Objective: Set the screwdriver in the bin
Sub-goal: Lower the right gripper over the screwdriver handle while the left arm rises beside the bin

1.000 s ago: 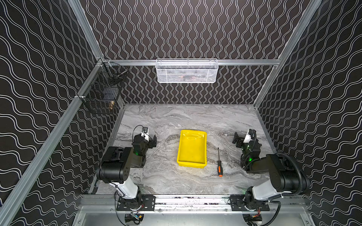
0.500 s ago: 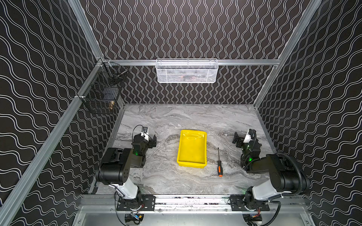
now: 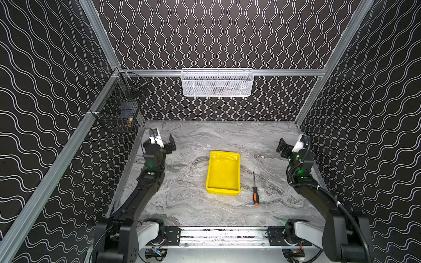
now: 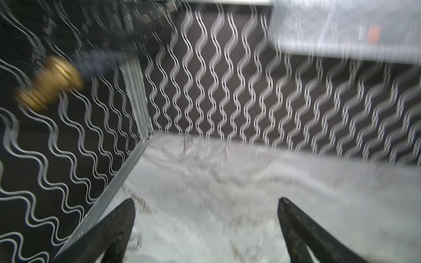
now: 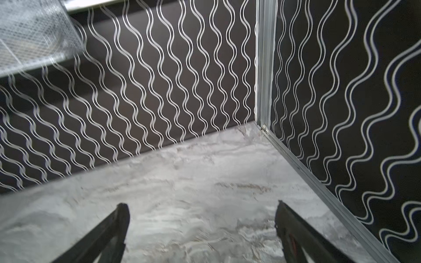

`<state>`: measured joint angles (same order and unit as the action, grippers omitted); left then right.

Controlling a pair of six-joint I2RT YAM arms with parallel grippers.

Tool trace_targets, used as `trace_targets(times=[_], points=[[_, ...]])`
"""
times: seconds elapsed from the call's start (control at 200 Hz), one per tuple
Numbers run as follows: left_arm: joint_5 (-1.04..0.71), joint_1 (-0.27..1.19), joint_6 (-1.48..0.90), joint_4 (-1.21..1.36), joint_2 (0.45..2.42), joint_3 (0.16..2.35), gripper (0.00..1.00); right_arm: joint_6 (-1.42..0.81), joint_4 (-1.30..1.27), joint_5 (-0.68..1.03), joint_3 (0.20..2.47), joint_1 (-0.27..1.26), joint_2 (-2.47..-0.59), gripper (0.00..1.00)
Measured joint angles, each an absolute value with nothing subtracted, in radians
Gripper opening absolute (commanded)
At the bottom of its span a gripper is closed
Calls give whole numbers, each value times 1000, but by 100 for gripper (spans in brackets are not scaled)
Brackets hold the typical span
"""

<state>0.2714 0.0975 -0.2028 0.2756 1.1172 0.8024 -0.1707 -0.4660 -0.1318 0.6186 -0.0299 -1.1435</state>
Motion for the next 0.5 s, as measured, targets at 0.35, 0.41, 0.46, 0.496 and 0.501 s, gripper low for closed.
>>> trace_targets(times=[0.35,0.41,0.46,0.496,0.501], points=[[-8,102,-378,-419,1304,1301,99,-317,312,8,947,147,-1130,97],[-42,112,-356,-484,1319,1301,99,-337,418,9,962,213,-1134,96],[-66,126,-335,-513,1322,1274,99,-360,493,7,955,257,-1134,95],[-84,136,-332,-527,1322,1244,99,-377,535,7,936,280,-1129,93],[-88,138,-331,-530,1322,1237,99,-379,540,7,934,282,-1129,93]])
